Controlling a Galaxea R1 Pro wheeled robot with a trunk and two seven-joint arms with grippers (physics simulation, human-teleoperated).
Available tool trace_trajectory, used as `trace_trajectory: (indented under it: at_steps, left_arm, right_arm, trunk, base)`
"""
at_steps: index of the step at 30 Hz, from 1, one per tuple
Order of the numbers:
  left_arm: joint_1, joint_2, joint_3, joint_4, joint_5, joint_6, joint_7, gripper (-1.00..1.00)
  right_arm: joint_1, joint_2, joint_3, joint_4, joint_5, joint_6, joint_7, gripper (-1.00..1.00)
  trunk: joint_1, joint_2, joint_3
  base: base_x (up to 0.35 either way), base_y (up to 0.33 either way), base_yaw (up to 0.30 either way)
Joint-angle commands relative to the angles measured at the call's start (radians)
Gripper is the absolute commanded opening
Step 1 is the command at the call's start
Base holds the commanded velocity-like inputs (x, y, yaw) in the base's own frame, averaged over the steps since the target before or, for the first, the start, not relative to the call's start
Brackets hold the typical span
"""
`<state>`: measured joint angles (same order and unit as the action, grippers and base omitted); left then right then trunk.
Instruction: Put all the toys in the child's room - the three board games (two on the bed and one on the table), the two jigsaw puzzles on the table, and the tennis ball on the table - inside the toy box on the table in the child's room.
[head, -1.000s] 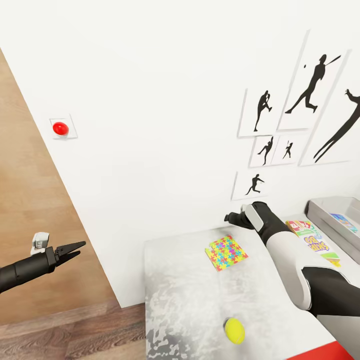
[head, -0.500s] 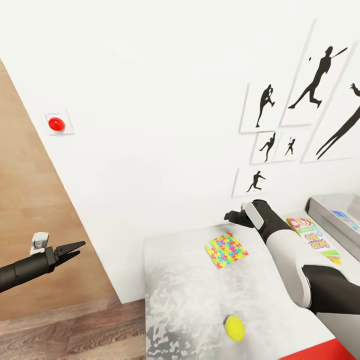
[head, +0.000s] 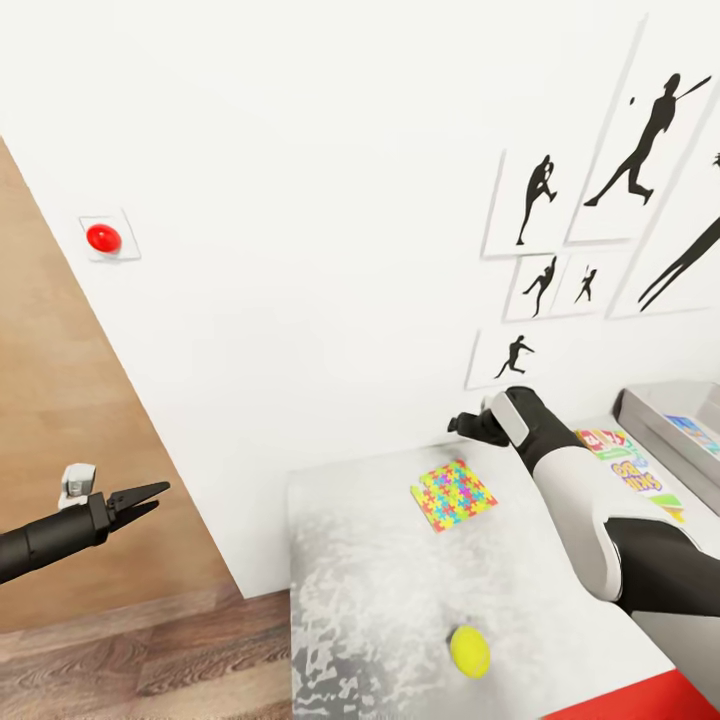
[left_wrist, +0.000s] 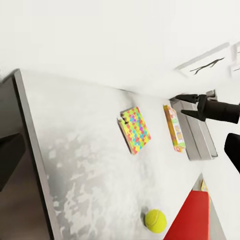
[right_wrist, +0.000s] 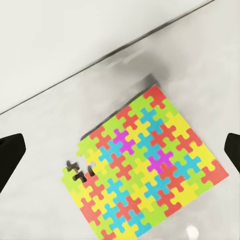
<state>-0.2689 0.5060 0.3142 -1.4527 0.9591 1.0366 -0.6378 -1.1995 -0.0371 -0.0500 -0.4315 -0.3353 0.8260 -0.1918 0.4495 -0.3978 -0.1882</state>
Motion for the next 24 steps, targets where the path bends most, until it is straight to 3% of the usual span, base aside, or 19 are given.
trace_trajectory:
  at_steps: [1, 10, 24]
  left_arm:
    - [-0.001, 0.0, 0.001, 0.0, -0.004, 0.005, -0.006, 1.0]
    - [-0.001, 0.0, 0.002, 0.0, -0.003, 0.005, -0.007, 1.0]
    - [-0.001, 0.0, 0.003, 0.0, -0.003, 0.005, -0.008, 1.0]
  right_arm:
    - [-0.003, 0.0, -0.002, -0.001, -0.011, 0.01, -0.009, 1.0]
    - [-0.02, -0.002, 0.0, -0.003, -0.01, 0.064, -0.006, 1.0]
    - [-0.02, -0.003, 0.002, -0.035, -0.008, 0.079, -0.004, 1.0]
  trunk:
    - [0.001, -0.002, -0.004]
    - [0.001, -0.002, -0.018]
    - [0.001, -0.002, -0.026]
  base:
    - [0.0, 0.0, 0.0]
    - [0.0, 0.0, 0.0]
    - [0.0, 0.0, 0.0]
